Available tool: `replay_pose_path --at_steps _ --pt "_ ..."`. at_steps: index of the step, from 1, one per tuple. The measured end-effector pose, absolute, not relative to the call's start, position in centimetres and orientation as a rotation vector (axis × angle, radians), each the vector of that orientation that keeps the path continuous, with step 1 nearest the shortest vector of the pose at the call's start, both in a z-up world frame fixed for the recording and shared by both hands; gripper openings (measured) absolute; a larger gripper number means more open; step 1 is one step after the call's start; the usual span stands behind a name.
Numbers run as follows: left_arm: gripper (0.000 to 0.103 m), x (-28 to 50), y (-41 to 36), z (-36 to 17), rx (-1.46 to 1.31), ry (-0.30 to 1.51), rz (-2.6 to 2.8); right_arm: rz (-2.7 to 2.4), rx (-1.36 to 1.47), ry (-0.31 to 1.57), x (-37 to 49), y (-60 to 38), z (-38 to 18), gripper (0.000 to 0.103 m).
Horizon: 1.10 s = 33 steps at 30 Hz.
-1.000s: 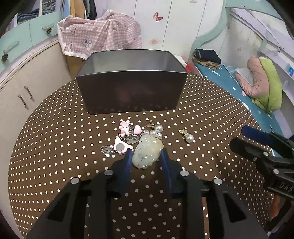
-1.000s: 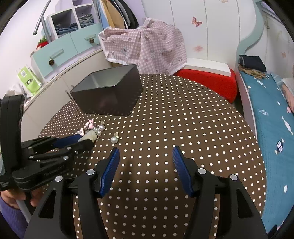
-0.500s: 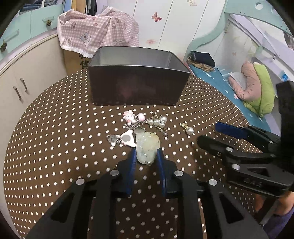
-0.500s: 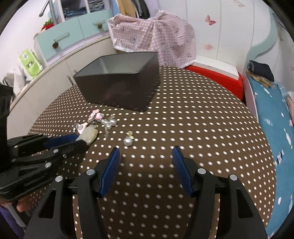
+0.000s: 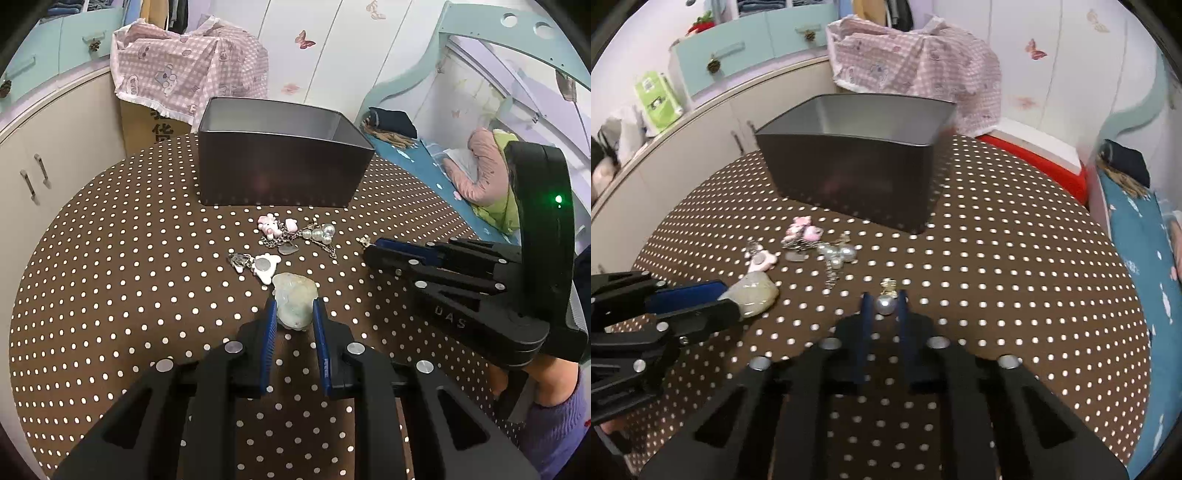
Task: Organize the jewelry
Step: 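Carry the pendant and earring over the grey tin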
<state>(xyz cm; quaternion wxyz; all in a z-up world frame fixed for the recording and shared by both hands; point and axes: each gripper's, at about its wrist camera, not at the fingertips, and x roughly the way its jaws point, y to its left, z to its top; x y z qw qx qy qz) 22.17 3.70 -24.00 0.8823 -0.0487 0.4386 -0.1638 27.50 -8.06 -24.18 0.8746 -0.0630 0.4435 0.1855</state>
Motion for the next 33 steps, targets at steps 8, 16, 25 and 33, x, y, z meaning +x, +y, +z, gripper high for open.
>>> replay_pose_path --at_steps 8,16,25,33 --pt "0.018 21.1 4.5 -23.3 -0.134 0.902 -0.373 0.386 -0.107 0.9 26.3 -9.2 -22.4 0.011" --pt "0.016 20.6 4.6 -21.2 -0.132 0.853 -0.384 0.385 -0.088 0.843 25.3 -10.3 -19.0 0.011" --pt "0.016 21.1 5.1 -19.5 -0.143 0.821 -0.393 0.393 -0.079 0.806 25.2 -10.5 -16.3 0.011" --pt "0.016 22.9 5.8 -16.0 -0.154 0.756 -0.419 0.404 -0.073 0.767 26.2 -9.9 -14.0 0.011"
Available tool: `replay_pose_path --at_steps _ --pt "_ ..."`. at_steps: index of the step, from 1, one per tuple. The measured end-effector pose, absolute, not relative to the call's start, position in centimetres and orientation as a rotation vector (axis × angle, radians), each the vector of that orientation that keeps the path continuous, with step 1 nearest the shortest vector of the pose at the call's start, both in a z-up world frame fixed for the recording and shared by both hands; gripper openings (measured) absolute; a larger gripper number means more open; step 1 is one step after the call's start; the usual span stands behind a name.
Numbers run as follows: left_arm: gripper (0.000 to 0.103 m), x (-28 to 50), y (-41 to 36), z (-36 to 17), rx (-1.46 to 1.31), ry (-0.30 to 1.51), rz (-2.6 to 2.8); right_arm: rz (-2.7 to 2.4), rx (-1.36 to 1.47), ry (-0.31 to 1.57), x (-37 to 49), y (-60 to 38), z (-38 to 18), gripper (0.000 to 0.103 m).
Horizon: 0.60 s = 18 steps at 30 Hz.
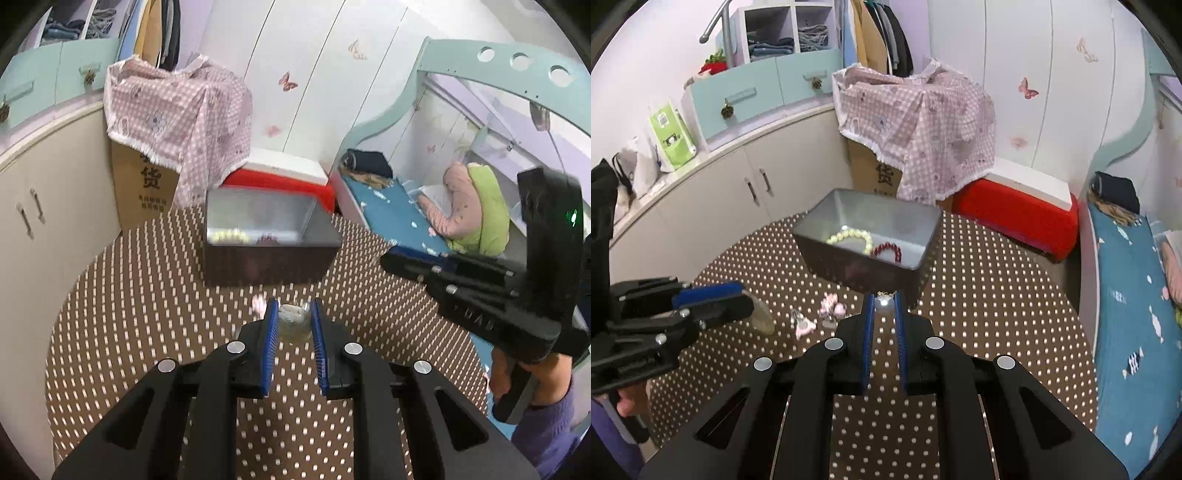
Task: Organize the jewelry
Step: 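Carry the pendant and earring over the grey tin, then open both tools to drop the pendant and earring into the tin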
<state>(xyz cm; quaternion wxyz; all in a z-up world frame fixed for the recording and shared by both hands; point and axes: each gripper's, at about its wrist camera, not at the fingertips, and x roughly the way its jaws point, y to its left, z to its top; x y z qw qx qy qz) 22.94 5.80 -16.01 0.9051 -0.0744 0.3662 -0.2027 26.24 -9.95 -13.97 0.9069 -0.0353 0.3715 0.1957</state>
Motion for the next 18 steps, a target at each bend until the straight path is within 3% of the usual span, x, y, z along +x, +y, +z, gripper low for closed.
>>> replay_pose_path --at_steps 9,18 --pt "0.016 28.7 6.0 -12.3 -0.165 0.726 -0.453 0.428 -0.054 0.738 29.9 -8.6 -11.6 0.011" --pt "0.016 34.2 5.0 -14.1 -0.15 0.805 -0.444 0.435 -0.049 0.781 34.0 -7.0 -13.0 0.012"
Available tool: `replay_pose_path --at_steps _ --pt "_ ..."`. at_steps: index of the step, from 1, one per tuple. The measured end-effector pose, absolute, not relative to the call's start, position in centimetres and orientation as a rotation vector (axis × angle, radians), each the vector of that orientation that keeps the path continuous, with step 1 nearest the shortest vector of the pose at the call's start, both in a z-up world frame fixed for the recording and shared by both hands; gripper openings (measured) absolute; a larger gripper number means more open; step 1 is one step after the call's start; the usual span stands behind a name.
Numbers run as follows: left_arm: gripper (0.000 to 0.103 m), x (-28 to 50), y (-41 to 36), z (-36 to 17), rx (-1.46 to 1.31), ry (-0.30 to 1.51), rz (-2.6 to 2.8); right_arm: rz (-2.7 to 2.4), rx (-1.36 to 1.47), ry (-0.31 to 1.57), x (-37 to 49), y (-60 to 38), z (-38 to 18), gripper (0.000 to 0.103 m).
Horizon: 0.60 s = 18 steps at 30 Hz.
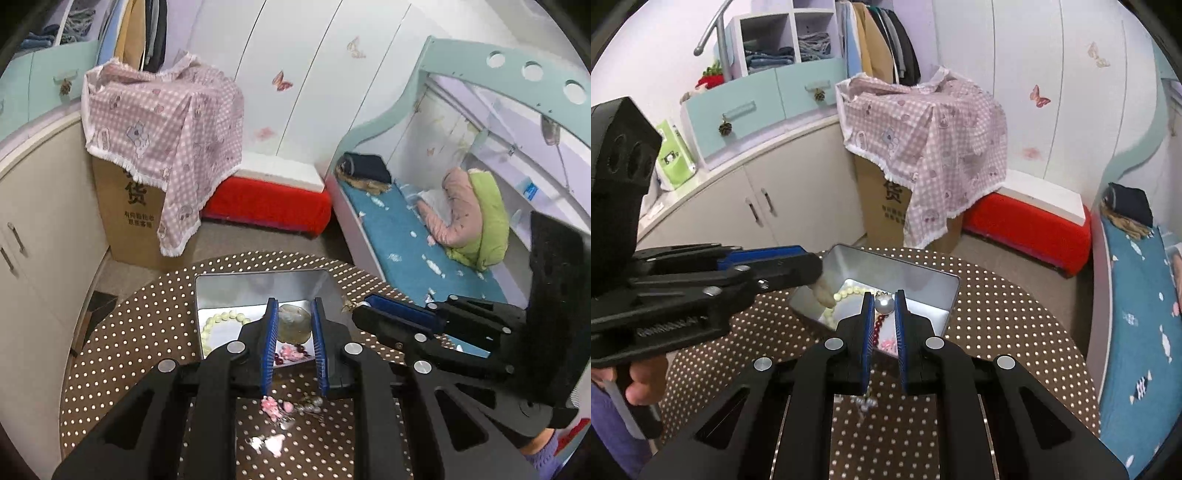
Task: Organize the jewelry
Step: 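Open both tools to drop the pendant and earring into the tin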
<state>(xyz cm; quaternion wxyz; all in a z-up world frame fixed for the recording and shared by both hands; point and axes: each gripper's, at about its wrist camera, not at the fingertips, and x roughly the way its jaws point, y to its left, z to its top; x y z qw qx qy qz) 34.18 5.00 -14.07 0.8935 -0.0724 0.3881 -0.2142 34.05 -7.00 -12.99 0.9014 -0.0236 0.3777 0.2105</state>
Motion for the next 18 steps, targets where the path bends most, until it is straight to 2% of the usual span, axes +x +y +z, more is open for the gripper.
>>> replay_pose_path --at_steps 9,18 --pt "0.016 35.9 4.0 -17.9 -0.12 0.897 -0.434 0.436 -0.04 0.847 36.1 -6.5 -16.4 0.012" --pt "0.017 36.2 3.9 -18.4 -0.122 0.909 -0.434 0.438 -0.034 0.88 36.7 -6.2 -18.1 0.012"
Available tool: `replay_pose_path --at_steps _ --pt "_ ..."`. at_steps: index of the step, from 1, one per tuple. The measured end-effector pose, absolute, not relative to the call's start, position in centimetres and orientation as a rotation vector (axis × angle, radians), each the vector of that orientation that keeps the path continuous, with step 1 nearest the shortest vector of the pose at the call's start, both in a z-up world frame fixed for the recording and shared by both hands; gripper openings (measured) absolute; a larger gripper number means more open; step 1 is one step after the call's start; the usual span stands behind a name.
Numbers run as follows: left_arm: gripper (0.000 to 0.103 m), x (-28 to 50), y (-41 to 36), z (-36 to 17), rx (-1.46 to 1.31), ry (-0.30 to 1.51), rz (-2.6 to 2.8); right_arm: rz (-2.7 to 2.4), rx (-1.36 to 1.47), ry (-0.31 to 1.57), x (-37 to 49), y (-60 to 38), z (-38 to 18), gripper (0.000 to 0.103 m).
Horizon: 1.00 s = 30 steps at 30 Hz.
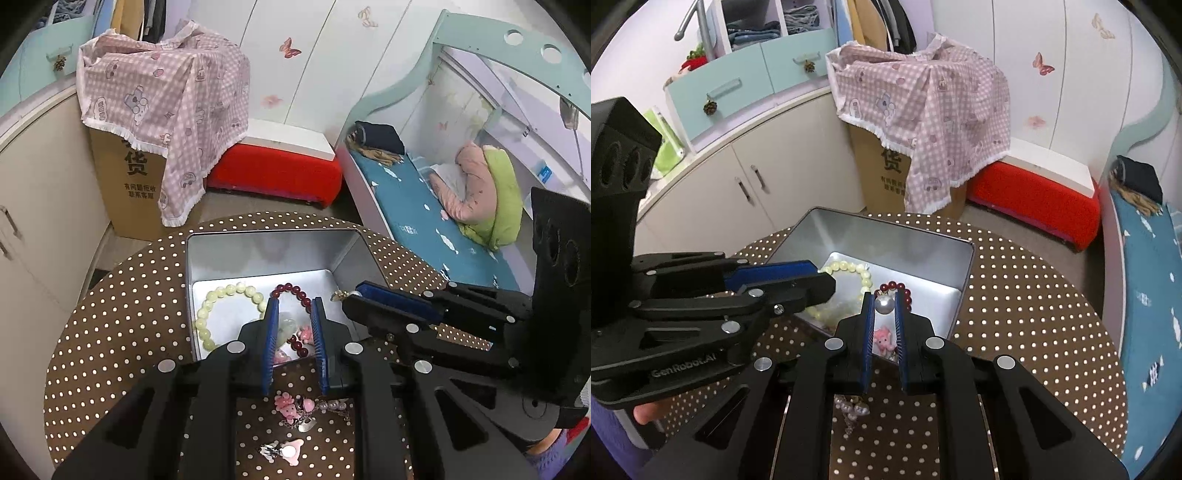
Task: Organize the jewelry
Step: 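Open both tools to drop the pendant and earring into the tin, then withdraw both open tools from the tin toward the remaining charms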
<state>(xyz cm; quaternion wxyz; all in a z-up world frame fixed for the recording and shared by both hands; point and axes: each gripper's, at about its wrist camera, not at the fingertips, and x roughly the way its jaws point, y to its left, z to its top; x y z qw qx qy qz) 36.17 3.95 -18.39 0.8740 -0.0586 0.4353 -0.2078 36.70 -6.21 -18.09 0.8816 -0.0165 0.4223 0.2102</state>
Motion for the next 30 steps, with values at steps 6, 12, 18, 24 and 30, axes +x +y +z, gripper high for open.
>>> replay_pose_path --at_steps 6,12,18,24,30 --pt "0.017 35.9 4.5 -18.3 -0.138 0.904 -0.427 0.44 -0.024 0.891 36.8 -6.2 -18.6 0.012" --pt "0.035 35.1 5.3 -17.6 -0.158 0.886 -0.425 0.439 0.008 0.883 36.6 -6.8 -18.4 0.014" --pt "0.043 33.5 5.5 -16.1 -0.167 0.84 -0.419 0.42 0.032 0.856 35.6 -7.7 -16.8 0.014" --pt "0.057 30.9 6.4 -14.4 -0.177 0.772 -0.393 0.388 0.03 0.793 32.8 -8.9 -14.1 0.024" --pt "0.063 27.2 7.0 -13.2 -0.141 0.693 -0.333 0.358 0.007 0.716 28.9 -9.9 -12.0 0.043"
